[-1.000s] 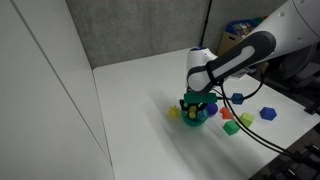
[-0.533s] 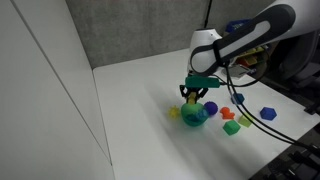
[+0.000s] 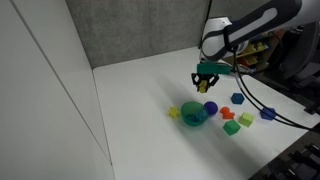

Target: Pick up the yellow duck toy from the green bowl and put it on the dark blue block on the left side of the table

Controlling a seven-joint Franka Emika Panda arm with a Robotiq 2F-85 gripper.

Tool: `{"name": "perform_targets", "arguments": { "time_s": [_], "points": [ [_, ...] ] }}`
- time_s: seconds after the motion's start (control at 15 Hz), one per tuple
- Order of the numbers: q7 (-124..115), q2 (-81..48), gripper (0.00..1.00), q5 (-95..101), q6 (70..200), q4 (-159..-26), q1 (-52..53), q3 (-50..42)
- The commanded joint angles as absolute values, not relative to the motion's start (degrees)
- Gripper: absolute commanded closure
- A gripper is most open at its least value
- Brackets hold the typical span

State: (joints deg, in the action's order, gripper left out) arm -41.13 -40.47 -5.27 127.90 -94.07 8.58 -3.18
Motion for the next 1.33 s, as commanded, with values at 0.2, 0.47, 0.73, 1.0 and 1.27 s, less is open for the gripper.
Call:
{"name": "perform_targets", "arguments": {
  "time_s": [0.2,0.47,0.73,1.0,1.27],
  "points": [
    [-39.96,-42.25,0.83,-4.98,123.09,-89.76,3.73,-6.85],
    [-40.41,-42.61,0.83,-4.67,123.98,-90.68,1.29,-9.15],
    [-40.55,-42.65,0.83,-4.57,125.76,-93.01,-1.01,-11.48],
    [-40.32,-43.03,0.83,-5.14,126.91,-95.01,-3.39,-12.98],
    [-39.82,-44.31,0.83,-5.72,128.30,-96.43,-5.67,-13.30]
  ]
}}
